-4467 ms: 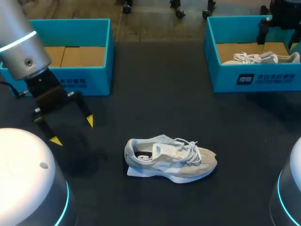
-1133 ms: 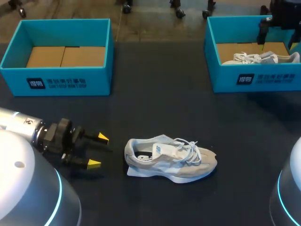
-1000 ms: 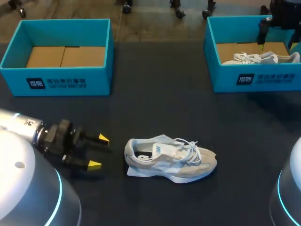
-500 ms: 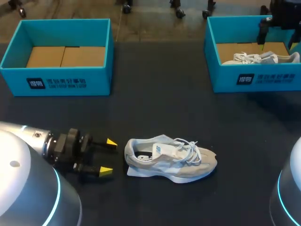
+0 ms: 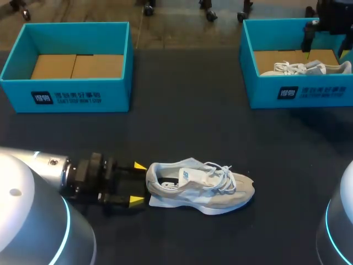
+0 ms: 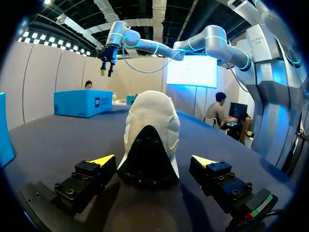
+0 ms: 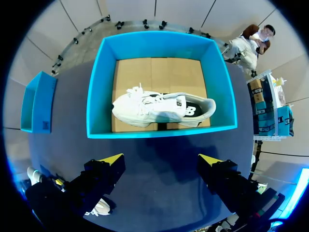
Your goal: Take the shoe out of the shoebox, open the shoe tongue, remove and reinsert the insole, then place the shoe into the shoebox
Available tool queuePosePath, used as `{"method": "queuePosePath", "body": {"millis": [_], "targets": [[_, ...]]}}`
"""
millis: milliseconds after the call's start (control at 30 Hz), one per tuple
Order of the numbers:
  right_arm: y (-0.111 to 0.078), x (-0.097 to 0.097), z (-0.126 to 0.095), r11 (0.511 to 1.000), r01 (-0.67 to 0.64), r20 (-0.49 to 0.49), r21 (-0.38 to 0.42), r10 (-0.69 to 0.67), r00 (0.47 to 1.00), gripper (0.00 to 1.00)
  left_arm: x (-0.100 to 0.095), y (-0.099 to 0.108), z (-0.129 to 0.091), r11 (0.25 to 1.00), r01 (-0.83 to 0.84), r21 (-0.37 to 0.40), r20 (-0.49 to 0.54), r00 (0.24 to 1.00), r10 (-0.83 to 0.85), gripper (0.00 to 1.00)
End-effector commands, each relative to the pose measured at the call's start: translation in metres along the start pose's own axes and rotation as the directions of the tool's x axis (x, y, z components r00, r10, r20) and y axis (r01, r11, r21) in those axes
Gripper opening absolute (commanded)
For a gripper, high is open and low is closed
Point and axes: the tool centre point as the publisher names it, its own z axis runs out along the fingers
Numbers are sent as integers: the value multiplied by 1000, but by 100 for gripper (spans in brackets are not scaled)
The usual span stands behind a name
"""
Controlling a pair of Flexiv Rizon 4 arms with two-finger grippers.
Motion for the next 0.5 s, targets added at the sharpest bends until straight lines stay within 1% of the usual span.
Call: {"method": "queuePosePath", "body": {"millis": [33, 133, 500], "targets": [[0, 0, 0, 1000, 0, 0, -1, 0, 1000, 100, -4, 3, 10, 1000, -2, 4, -5, 1000, 2, 100], [0, 0, 0, 1000, 0, 0, -1, 0, 1000, 100, -5, 3, 13, 1000, 1, 7, -26, 1000, -1, 100], [0, 0, 0, 1000, 0, 0, -1, 0, 1000, 100, -15, 6, 18, 1000, 7, 8, -15, 1000, -6, 100]]}}
